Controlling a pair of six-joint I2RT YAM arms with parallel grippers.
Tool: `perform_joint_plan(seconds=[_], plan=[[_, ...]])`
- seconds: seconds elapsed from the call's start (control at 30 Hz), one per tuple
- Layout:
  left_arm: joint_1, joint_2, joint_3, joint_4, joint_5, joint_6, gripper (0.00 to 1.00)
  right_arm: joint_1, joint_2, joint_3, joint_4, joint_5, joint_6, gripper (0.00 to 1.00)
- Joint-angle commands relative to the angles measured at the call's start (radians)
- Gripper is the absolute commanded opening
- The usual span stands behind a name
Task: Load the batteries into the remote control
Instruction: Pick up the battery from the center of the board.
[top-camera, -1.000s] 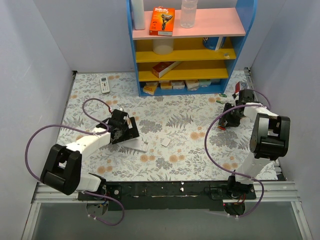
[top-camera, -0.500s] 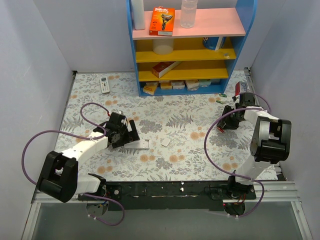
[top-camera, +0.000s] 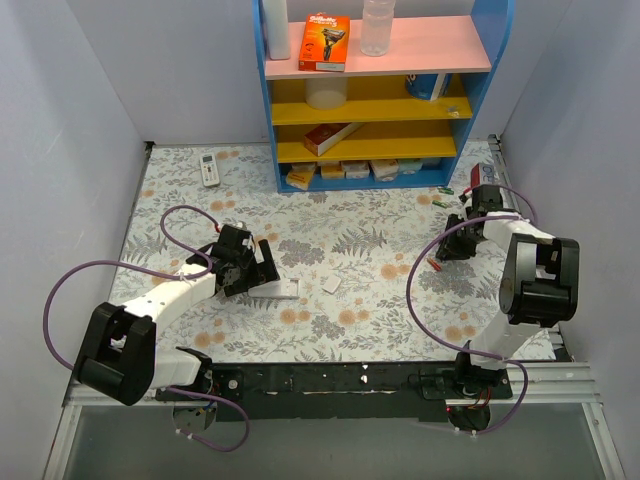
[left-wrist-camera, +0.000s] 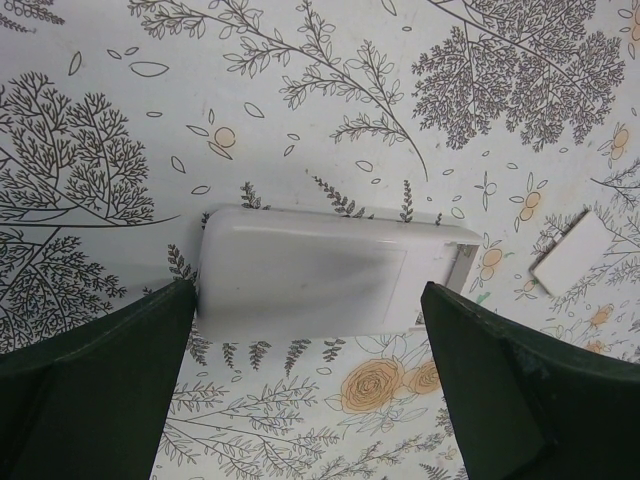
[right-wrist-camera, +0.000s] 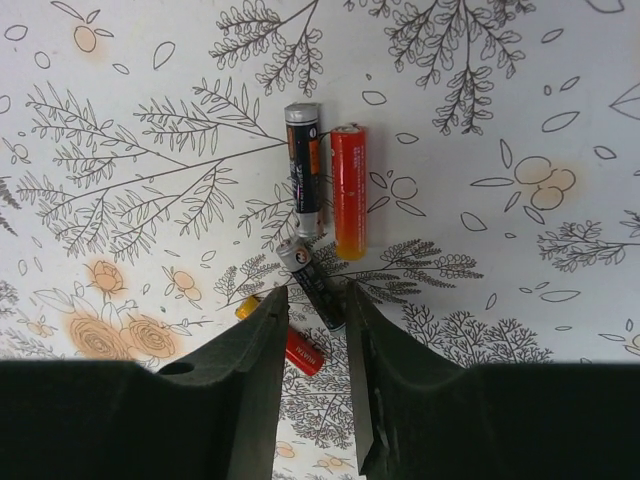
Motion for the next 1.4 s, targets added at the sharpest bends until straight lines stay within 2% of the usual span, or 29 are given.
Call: perform_joint_plan(seconds=[0.0,0.1,0.43,0.93,0.97,1.07,1.17,1.37], plan=[[0.002,-0.041,0.001,-0.003,-0.001,0.006,0.98,0.046,0.019,0.055,-0.063,0.096,-0.038,0.36],[0.002,-0.047,-0.003,-0.005,-0.004,0.006,0.98,0.083,0.034,0.063,-0.075,0.146,-0.052,0.31],[0.002,-0.056,-0.015,-0.009,-0.009,0.012,0.98,0.186,0.069,0.109,-0.115,0.313,-0.078,0.31],[0.002,-0.053,-0.027,-0.006,-0.001,0.005,0.98,0.224,0.137,0.17,-0.123,0.352,-0.077,0.32],[0.002,-0.05,-0.027,-0.005,0.0,0.005,0.98,0.226,0.138,0.172,-0.123,0.35,-0.078,0.31],[0.002,-0.044,-0.03,-0.002,0.008,0.005,0.98,0.229,0.131,0.17,-0.126,0.35,-0.08,0.16],[0.002,-0.041,-0.03,0.0,0.022,0.003,0.98,0.239,0.111,0.173,-0.129,0.346,-0.081,0.06],[0.002,-0.033,-0.035,0.011,0.057,-0.007,0.98,0.288,0.044,0.199,-0.141,0.292,-0.058,0.01]])
